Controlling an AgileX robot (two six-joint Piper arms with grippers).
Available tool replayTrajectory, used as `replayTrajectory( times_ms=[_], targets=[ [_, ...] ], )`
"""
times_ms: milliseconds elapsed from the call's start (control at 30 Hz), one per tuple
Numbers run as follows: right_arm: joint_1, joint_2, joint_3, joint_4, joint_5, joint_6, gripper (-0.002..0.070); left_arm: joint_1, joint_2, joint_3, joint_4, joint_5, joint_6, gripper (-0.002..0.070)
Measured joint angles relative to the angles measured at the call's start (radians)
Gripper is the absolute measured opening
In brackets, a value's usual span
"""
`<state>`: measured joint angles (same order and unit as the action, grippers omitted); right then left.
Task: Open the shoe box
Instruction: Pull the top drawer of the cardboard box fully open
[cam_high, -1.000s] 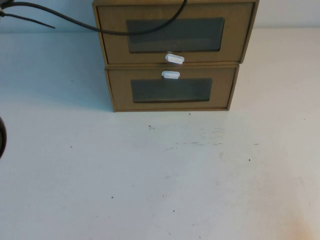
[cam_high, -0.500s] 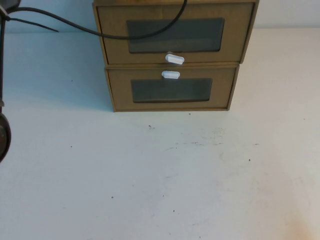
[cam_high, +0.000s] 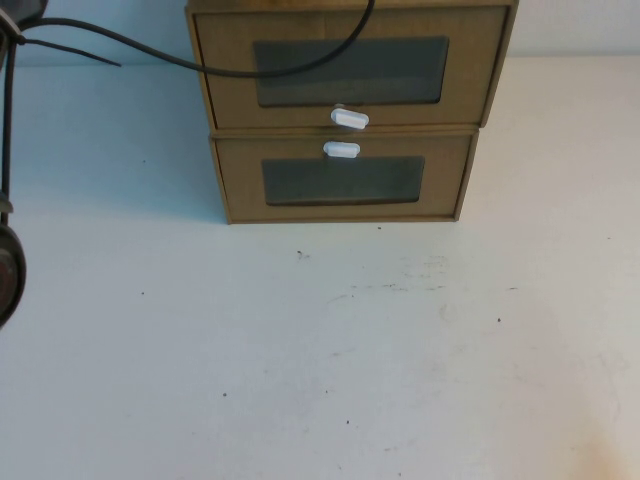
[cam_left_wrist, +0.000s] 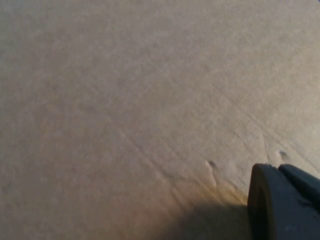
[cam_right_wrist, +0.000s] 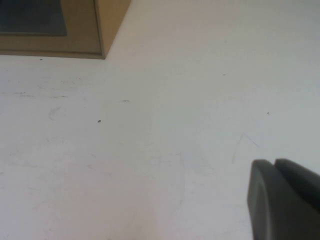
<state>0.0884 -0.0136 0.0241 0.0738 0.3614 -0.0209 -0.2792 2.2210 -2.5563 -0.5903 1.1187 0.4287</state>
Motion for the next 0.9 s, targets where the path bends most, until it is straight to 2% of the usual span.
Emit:
replayTrajectory(
  times_ms=[333, 433, 700, 900],
  targets=[
    [0.0, 0.0, 0.0, 0.0, -0.003, 0.0, -0.0013, 0.0, 0.001, 0.0, -0.004, 0.0, 0.0, -0.0005],
    [0.0, 0.0, 0.0, 0.01, -0.059, 0.0, -0.0013, 0.0, 0.001, 0.0, -0.004, 0.0, 0.0, -0.0005],
    [0.0, 0.0, 0.0, 0.372, -0.311, 0.0, -0.0013, 0.0, 0.004, 0.0, -0.023, 0.0, 0.0, -0.0005],
    [0.0, 0.0, 0.0, 0.588, -0.361, 0.0, -0.0013, 0.0, 0.005, 0.0, -0.028, 0.0, 0.0, -0.0005]
  ],
)
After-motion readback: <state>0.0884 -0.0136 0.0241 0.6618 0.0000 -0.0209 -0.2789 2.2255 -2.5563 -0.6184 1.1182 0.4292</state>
